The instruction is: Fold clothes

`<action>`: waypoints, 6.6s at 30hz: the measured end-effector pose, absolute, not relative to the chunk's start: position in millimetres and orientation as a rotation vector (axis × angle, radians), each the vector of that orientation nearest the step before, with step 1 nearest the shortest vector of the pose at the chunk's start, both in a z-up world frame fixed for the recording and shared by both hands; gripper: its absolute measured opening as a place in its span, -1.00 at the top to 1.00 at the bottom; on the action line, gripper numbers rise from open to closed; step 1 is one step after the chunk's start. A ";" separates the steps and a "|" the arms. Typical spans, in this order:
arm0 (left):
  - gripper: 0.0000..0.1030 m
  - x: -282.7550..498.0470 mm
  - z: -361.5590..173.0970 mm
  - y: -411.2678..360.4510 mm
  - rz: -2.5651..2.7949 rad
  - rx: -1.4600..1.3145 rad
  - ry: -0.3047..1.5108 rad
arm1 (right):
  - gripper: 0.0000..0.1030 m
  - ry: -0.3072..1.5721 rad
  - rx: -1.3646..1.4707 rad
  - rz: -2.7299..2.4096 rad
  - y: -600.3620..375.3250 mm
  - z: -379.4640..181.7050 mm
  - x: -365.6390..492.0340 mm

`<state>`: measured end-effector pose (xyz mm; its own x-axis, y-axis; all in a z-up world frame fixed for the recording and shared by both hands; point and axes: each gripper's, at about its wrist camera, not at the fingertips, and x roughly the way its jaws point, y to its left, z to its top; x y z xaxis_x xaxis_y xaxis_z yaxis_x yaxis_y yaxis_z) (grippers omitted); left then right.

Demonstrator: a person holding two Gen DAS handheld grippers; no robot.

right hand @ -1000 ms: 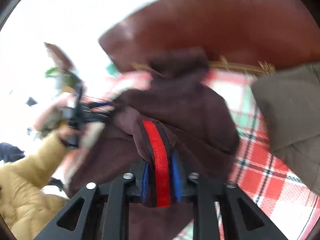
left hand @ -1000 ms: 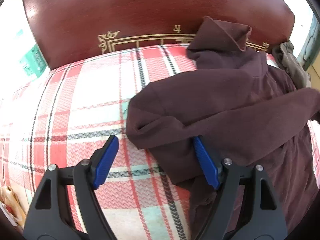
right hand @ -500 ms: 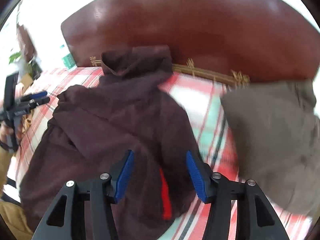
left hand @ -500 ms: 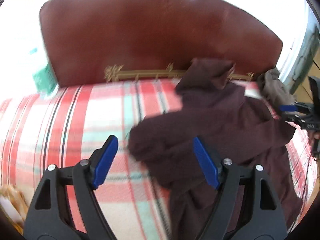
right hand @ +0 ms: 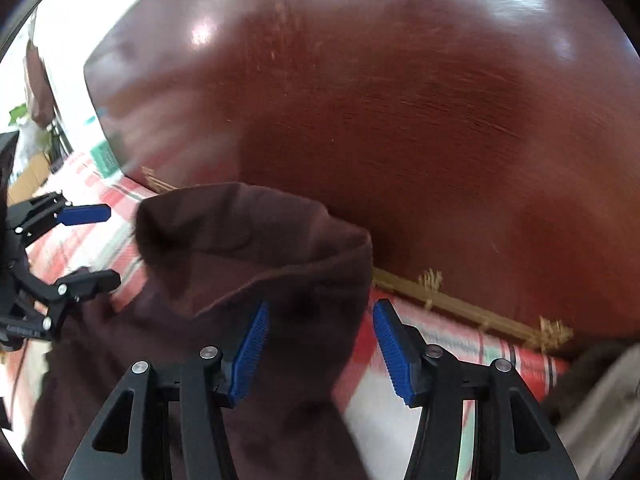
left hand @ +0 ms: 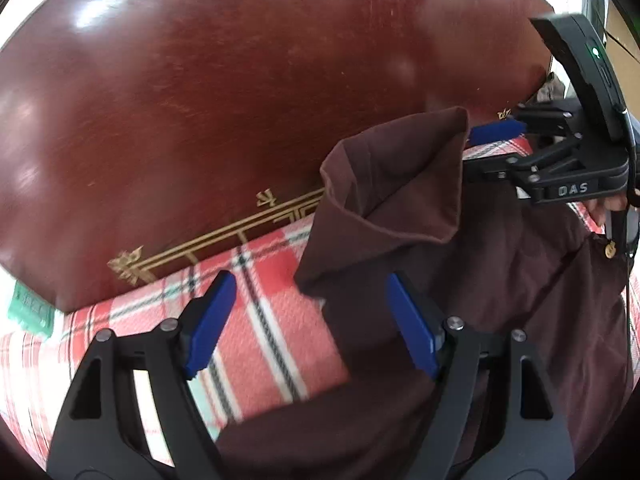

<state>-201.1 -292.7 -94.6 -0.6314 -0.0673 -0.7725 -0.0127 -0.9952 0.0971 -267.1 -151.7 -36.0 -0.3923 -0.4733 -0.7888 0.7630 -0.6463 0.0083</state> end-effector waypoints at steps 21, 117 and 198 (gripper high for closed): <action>0.72 -190.2 -73.3 -282.3 -2.983 1.316 -0.047 | 0.90 0.350 0.866 -1.966 -124.4 -2.4 -254.2; 0.83 -53.1 -39.1 -201.1 -3.050 1.492 -0.450 | 0.67 0.979 0.715 -1.700 -11.9 -40.1 -18.7; -0.29 -82.1 -111.7 -219.7 -2.918 1.733 -0.186 | 0.12 0.309 1.017 -1.937 -8.9 -59.7 -92.0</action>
